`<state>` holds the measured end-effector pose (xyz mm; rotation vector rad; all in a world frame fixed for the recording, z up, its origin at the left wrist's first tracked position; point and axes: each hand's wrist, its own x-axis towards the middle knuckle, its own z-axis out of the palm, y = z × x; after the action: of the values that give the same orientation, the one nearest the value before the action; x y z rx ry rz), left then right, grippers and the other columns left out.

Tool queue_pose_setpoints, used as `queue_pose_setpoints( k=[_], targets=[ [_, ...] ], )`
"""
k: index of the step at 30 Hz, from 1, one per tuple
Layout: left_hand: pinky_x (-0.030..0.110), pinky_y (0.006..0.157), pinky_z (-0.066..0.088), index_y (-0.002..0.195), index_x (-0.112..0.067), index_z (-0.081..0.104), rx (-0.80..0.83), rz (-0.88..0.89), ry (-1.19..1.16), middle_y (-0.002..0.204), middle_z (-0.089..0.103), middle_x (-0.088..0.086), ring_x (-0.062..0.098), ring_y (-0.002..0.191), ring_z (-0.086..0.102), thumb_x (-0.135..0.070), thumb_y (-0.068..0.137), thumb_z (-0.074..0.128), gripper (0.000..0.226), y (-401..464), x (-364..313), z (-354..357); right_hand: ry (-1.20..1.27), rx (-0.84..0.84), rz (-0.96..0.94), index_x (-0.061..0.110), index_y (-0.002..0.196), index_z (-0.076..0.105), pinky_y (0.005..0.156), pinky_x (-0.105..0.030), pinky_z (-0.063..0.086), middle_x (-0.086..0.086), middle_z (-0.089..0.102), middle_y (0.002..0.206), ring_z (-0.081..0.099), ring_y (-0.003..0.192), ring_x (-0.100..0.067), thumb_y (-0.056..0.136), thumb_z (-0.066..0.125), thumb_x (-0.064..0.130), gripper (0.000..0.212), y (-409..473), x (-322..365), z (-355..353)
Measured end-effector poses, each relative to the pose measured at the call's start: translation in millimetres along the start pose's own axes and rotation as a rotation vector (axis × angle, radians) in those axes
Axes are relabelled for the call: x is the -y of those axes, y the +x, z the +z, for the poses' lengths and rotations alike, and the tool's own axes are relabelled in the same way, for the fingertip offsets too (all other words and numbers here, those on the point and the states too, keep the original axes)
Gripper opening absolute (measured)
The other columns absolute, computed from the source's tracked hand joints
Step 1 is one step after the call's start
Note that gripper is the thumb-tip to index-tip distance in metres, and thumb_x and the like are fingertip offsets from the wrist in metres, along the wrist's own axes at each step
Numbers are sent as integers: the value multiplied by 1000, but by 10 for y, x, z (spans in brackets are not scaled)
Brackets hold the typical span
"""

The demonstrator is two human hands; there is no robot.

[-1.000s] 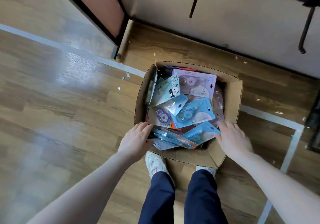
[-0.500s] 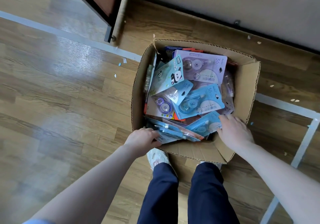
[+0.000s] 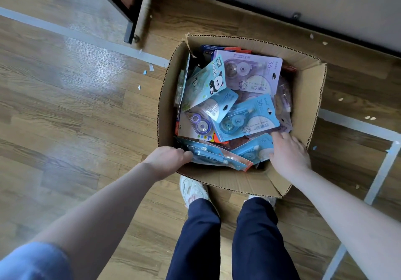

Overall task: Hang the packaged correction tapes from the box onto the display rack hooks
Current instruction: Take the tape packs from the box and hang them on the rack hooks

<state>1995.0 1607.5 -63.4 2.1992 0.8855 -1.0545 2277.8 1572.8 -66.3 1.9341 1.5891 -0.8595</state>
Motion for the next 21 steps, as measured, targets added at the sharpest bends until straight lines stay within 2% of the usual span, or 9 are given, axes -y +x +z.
queue_pose_setpoints(
  k=[2, 4, 7, 11, 14, 17, 21],
  targets=[
    [33, 65, 39, 127, -15, 38, -24, 10, -29, 109, 54, 7, 28, 93, 58, 3, 87, 43, 44, -30, -17, 65, -22, -5, -9, 13, 118, 50, 92, -35, 41, -9, 52, 122, 49, 113, -26, 92, 52, 16, 27, -10, 0, 2],
    [32, 67, 42, 129, -16, 39, -92, -39, -111, 113, 55, 6, 27, 96, 58, 5, 87, 42, 47, -6, -18, 103, -32, -7, -30, 14, 116, 54, 88, -34, 42, -7, 54, 117, 51, 108, -25, 94, 50, 18, 23, -21, -18, 2],
    [32, 69, 46, 122, -20, 48, -135, -110, -187, 111, 58, 3, 24, 97, 58, 1, 88, 42, 41, 104, -2, 144, -14, -17, -58, 15, 114, 57, 81, -34, 42, -6, 57, 113, 54, 102, -25, 95, 48, 22, 22, -31, -56, -5],
    [29, 72, 43, 104, -18, 57, -95, -195, -97, 106, 59, 0, 21, 105, 50, -1, 88, 47, 25, 195, -34, 159, 45, -64, -101, 13, 102, 61, 67, -31, 39, -5, 59, 100, 56, 90, -26, 95, 50, 27, 19, -50, -95, 8],
    [28, 72, 41, 104, -18, 57, -97, -215, -47, 106, 60, 0, 22, 102, 53, -5, 90, 47, 21, 231, -48, 155, 97, -82, -117, 13, 103, 61, 66, -33, 43, -5, 62, 99, 58, 86, -28, 95, 48, 32, 24, -57, -121, -6],
    [29, 66, 33, 103, -19, 52, -167, -157, -34, 102, 61, -1, 23, 94, 58, -18, 97, 42, 12, 185, -65, 111, 79, -113, -131, 12, 99, 58, 62, -33, 37, -8, 64, 96, 60, 85, -31, 97, 45, 33, 25, -87, -151, -68],
    [30, 63, 35, 109, -20, 48, -254, -128, -102, 102, 62, 0, 25, 92, 61, -31, 100, 36, 19, 77, -99, -38, 83, -166, -146, 12, 97, 51, 58, -33, 35, -12, 66, 87, 61, 79, -35, 98, 41, 32, 22, -170, -188, -231]
  ],
)
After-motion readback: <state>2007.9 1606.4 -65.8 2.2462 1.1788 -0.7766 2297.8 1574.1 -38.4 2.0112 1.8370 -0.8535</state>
